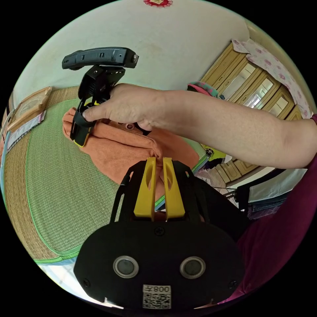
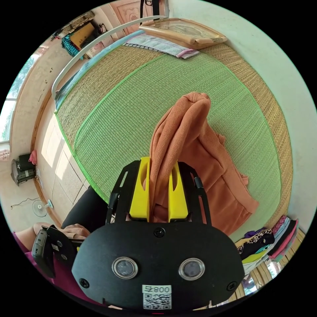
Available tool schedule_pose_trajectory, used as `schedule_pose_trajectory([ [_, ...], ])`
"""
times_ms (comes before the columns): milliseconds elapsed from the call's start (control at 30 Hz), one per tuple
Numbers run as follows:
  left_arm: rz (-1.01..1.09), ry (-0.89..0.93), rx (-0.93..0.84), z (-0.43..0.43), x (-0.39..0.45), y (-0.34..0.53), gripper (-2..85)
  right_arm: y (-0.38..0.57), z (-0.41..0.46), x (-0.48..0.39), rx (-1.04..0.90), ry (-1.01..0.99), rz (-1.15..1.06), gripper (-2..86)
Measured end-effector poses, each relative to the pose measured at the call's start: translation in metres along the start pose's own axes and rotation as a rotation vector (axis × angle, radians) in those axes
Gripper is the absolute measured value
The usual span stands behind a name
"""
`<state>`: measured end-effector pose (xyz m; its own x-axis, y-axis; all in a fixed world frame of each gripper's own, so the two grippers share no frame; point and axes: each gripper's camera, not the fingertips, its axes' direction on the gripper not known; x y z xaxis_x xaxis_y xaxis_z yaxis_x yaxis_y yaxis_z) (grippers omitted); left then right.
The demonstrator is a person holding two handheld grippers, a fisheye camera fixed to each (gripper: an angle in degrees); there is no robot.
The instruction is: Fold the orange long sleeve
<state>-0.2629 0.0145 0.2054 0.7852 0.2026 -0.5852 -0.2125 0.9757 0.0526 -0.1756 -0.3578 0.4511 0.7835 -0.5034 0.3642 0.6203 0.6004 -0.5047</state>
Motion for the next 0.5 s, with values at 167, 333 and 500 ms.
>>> schedule_pose_trajectory([
  [167,0.065,0.024,0.001,0.009,0.025,-0.024,3.2,0.042,-0.027,0.046,0.069,-0.109,0.038,7.3],
  [333,0.149,0.064,-0.002,0.028,0.056,-0.056,3.2,0.107,-0.056,0.114,0.155,-0.246,0.095,6.4],
  [500,0.244,0.105,-0.033,0.064,0.094,-0.093,2.9,0.175,-0.07,0.18,0.223,-0.343,0.162,5.9],
])
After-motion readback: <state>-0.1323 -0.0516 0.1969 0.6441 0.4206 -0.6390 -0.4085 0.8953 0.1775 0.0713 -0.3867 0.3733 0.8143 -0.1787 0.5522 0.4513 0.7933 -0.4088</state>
